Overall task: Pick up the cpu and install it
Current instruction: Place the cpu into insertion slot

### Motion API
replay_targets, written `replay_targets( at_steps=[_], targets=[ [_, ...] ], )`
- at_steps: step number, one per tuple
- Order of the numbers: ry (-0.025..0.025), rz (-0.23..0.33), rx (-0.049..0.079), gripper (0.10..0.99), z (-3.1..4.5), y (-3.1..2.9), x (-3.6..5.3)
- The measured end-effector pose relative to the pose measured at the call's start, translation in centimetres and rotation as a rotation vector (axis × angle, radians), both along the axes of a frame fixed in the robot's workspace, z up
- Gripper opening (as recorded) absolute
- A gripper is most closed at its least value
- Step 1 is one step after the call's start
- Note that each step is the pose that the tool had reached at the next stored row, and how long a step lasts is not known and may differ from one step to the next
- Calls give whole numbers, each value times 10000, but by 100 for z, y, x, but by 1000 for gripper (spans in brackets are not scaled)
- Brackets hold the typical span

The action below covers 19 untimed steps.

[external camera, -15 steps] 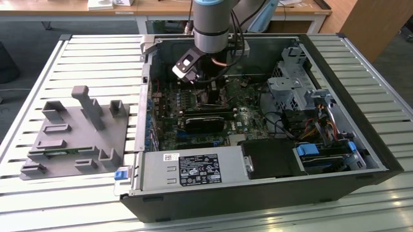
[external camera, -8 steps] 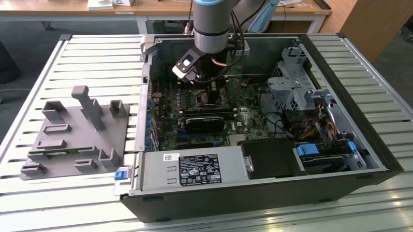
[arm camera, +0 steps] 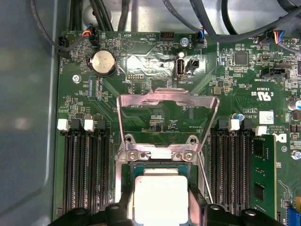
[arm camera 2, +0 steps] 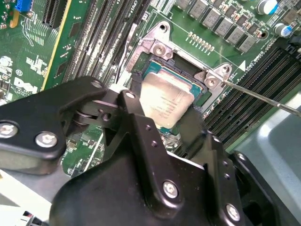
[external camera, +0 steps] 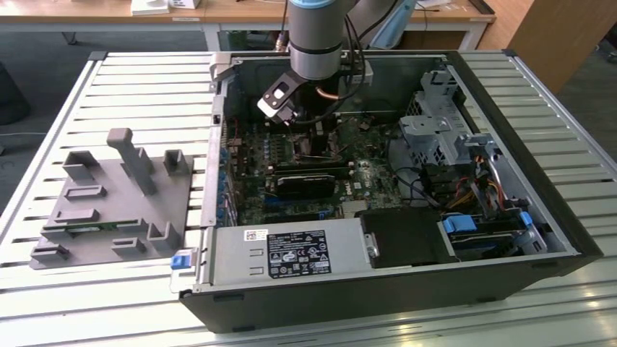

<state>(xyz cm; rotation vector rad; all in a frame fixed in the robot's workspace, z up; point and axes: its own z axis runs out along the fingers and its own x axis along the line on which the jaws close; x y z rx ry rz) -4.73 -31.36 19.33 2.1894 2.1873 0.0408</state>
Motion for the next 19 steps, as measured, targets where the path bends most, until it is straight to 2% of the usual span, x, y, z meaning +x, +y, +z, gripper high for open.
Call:
replay_targets(
  at_steps=[1, 2, 19],
  targets=[
    [1, 0, -1, 553, 0, 0, 0],
    [1, 0, -2, 612, 0, 0, 0],
    [3, -1, 6, 612, 6, 19, 0]
  ],
)
